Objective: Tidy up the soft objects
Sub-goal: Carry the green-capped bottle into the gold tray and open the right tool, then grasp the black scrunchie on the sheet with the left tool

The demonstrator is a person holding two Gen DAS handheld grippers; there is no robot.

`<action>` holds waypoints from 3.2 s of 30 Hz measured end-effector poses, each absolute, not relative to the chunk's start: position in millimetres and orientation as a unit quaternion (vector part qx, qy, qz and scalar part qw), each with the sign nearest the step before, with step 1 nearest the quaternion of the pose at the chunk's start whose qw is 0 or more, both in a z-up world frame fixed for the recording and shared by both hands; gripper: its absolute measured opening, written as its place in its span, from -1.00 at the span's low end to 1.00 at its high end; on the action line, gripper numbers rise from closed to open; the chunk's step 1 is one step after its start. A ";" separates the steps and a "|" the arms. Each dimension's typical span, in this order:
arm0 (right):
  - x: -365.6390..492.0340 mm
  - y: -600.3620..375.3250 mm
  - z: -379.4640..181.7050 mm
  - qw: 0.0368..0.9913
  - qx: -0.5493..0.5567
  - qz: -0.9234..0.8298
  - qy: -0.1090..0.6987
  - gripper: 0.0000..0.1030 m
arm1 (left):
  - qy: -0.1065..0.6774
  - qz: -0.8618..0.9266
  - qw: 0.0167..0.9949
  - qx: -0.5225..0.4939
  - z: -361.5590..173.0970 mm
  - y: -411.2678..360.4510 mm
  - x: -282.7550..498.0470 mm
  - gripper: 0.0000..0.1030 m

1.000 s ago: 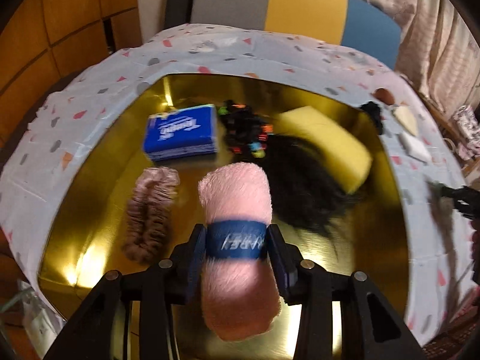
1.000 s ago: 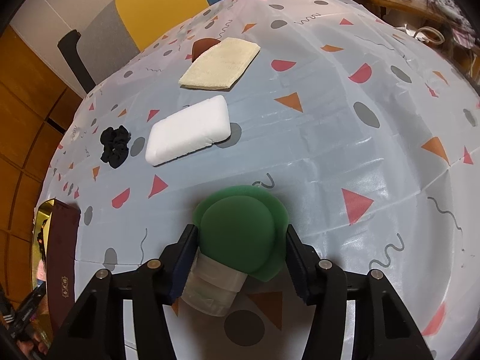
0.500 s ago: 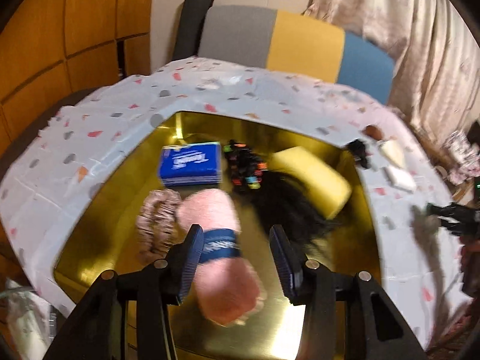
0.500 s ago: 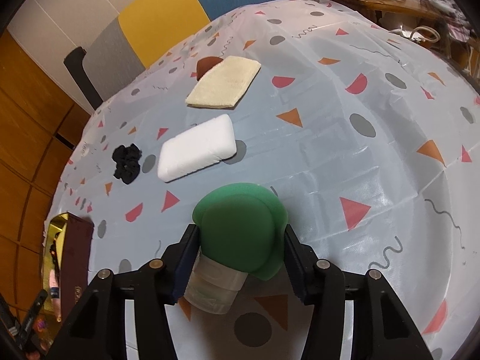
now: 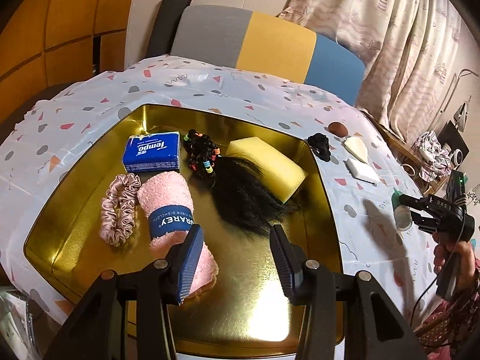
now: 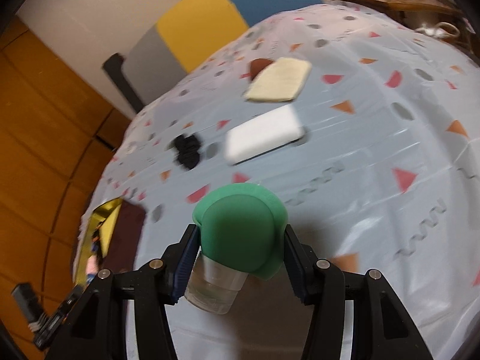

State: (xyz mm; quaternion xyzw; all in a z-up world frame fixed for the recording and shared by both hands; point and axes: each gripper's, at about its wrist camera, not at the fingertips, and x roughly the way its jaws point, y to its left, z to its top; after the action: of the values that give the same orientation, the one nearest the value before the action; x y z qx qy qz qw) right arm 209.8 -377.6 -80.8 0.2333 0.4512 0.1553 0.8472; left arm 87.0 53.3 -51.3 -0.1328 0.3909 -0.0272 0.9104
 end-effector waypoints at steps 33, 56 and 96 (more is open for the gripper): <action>162.0 -31.2 -71.2 0.785 -0.098 0.362 0.493 0.29 | 0.357 0.044 0.902 -0.237 -34.8 141.6 63.3 -0.10; 145.5 -78.4 -28.9 0.838 -0.043 0.327 0.435 0.44 | 0.368 0.023 0.903 -0.218 -38.2 119.8 61.2 -0.10; 209.2 -325.9 -97.0 0.846 0.036 0.104 0.522 0.65 | 0.416 -0.225 0.877 -0.087 -25.2 -78.7 57.9 -0.10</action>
State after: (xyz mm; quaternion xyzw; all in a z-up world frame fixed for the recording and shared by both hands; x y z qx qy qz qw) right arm 209.2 -325.9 -97.0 0.0364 0.5215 0.1035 0.8462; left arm 57.9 -78.7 -25.2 -0.0874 0.4158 -0.2251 0.8768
